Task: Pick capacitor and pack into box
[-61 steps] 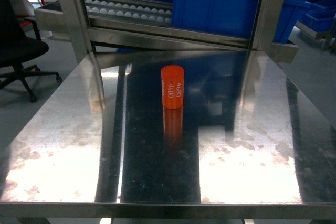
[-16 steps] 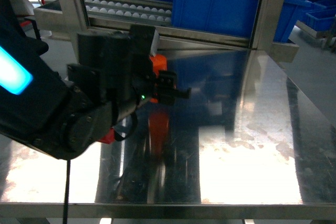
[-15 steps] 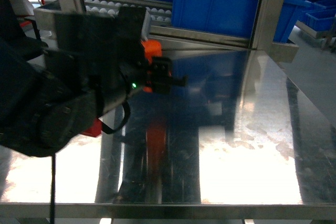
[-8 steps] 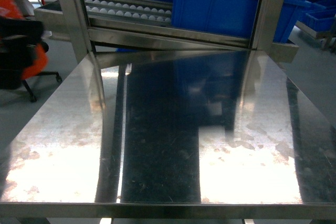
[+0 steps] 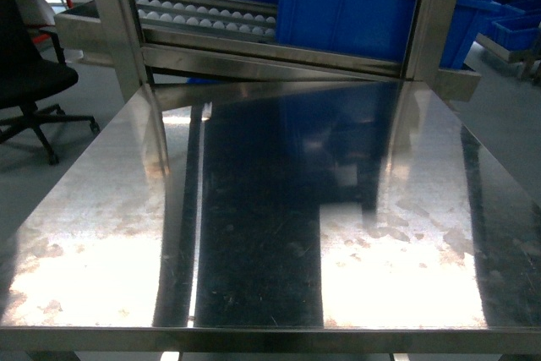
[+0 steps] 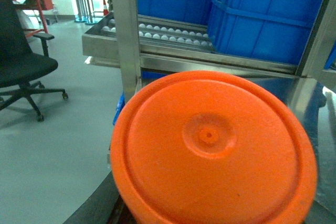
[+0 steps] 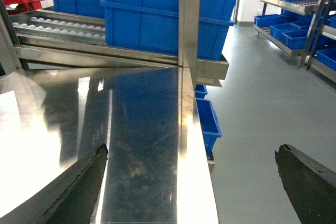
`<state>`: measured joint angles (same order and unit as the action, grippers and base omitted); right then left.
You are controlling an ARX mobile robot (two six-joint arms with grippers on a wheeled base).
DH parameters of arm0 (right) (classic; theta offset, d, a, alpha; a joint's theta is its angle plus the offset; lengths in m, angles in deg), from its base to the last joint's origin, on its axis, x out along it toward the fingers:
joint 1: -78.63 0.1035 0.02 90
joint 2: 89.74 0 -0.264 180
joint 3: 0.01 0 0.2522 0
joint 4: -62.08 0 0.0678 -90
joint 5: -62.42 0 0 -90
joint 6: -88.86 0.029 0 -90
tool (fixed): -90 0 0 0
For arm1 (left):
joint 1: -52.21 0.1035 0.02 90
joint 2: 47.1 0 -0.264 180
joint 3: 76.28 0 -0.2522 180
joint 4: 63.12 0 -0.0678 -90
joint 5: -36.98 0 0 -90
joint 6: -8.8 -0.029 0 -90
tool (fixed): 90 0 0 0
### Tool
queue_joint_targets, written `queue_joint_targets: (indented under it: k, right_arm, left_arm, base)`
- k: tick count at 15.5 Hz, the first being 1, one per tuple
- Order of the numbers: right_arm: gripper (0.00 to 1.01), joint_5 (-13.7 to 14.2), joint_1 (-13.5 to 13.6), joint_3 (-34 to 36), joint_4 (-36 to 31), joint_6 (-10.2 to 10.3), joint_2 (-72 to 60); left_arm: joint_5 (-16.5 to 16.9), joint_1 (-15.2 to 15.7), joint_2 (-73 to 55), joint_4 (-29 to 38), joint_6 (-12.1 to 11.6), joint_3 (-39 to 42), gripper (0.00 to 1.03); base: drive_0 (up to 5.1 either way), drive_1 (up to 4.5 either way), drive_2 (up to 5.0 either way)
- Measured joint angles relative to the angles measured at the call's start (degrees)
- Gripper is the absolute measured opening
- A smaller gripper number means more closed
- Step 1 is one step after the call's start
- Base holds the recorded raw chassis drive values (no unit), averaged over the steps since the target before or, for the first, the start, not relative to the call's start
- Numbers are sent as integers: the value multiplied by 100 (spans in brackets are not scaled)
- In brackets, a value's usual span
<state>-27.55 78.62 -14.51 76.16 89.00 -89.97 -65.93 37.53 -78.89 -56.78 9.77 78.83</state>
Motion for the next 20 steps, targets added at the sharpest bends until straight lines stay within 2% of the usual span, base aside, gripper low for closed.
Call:
queue_joint_targets:
  k: [2, 4, 5, 6, 7, 11, 12, 15, 16, 18, 20]
  right_arm:
    - [98, -2, 0, 0, -4, 0, 0]
    - [98, 0, 0, 0, 0, 0, 0]
    - [98, -2, 0, 0, -2, 0, 0]
    - [98, 0, 0, 0, 0, 0, 0]
    - [98, 2, 0, 0, -2, 0, 0]
    - [98, 0, 0, 0, 0, 0, 0]
    - [98, 0, 0, 0, 0, 0, 0]
    - [98, -2, 0, 0, 0, 0, 0]
    - [98, -2, 0, 0, -2, 0, 0]
    - [98, 0, 0, 0, 2, 0, 0]
    - [98, 0, 0, 0, 0, 0, 0]
  left_arm:
    - [146, 398, 457, -114, -11, 339, 44]
    - [498, 656, 807, -258, -13, 529, 44]
    - [566, 754, 933, -321, -15, 612, 44]
    - [898, 999, 1082, -428, -15, 662, 44]
    - [1222, 1471, 1263, -516, -33, 750, 44]
    - [1285, 1462, 1744, -824, -37, 898, 44]
    - [1290, 1462, 1864, -669, -37, 1043, 44]
    - [1290, 1462, 2168, -990, -37, 1038, 44]
    - [1287, 1462, 2538, -1517, -37, 1032, 44]
    - [1303, 1462, 2874, -2050, -37, 1036, 44]
    - [1283, 1462, 3056, -2118, -37, 1036, 44]
  base:
    - [0, 0, 0]
    - [0, 0, 0]
    - [0, 0, 0]
    - [0, 0, 0]
    - [0, 0, 0]
    - [0, 0, 0]
    - [0, 0, 0]
    - [0, 0, 0]
    - [0, 0, 0]
    - [0, 0, 0]
    - [0, 0, 0]
